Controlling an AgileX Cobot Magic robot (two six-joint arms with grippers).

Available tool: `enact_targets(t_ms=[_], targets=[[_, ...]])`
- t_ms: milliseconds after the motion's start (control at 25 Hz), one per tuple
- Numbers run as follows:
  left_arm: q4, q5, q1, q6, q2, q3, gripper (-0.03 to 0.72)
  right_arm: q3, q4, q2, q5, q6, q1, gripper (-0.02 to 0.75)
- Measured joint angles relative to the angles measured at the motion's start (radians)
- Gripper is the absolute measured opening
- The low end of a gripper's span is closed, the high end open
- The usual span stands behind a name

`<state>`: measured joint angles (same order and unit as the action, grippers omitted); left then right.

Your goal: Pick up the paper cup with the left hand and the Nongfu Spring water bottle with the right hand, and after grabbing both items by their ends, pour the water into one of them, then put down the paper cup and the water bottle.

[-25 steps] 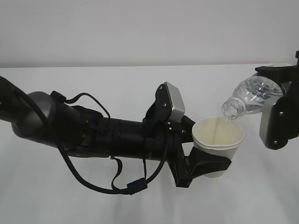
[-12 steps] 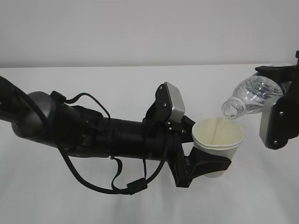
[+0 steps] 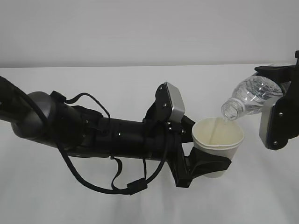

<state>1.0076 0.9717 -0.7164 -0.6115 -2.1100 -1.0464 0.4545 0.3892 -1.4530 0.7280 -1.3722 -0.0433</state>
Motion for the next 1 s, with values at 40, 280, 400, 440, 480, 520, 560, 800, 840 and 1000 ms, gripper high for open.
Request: enact_targets(t_ms=[40, 280, 400, 440, 480, 520, 560, 800, 840, 1000], targets=[[0.0, 0.0, 0.0, 0.0, 0.0, 0.0, 0.496, 0.0, 0.0, 0.0, 0.0, -0.001, 0.0, 0.424], [0.0, 0.0, 0.0, 0.0, 0.0, 0.0, 0.495, 0.0, 0.0, 0.0, 0.0, -0.002, 0.0, 0.424], [0.0, 0.0, 0.0, 0.0, 0.0, 0.0, 0.494, 0.0, 0.0, 0.0, 0.0, -0.002, 0.0, 0.424], [0.0, 0.0, 0.0, 0.0, 0.0, 0.0, 0.494, 0.0, 0.0, 0.0, 0.0, -0.002, 0.0, 0.424], [0.0, 0.0, 0.0, 0.0, 0.0, 0.0, 0.494, 0.0, 0.0, 0.0, 0.0, -0.002, 0.0, 0.424], [0.0, 0.0, 0.0, 0.0, 0.0, 0.0, 0.494, 0.0, 0.0, 0.0, 0.0, -0.002, 0.0, 0.424], [0.0, 0.0, 0.0, 0.0, 0.0, 0.0, 0.494, 0.0, 0.0, 0.0, 0.0, -0.002, 0.0, 0.424], [0.0, 0.0, 0.0, 0.0, 0.0, 0.0, 0.494, 0.0, 0.0, 0.0, 0.0, -0.002, 0.0, 0.424], [0.0, 0.0, 0.0, 0.0, 0.0, 0.0, 0.494, 0.0, 0.0, 0.0, 0.0, -0.002, 0.0, 0.424], [0.0, 0.0, 0.0, 0.0, 0.0, 0.0, 0.494, 0.0, 0.0, 0.0, 0.0, -0.002, 0.0, 0.424]])
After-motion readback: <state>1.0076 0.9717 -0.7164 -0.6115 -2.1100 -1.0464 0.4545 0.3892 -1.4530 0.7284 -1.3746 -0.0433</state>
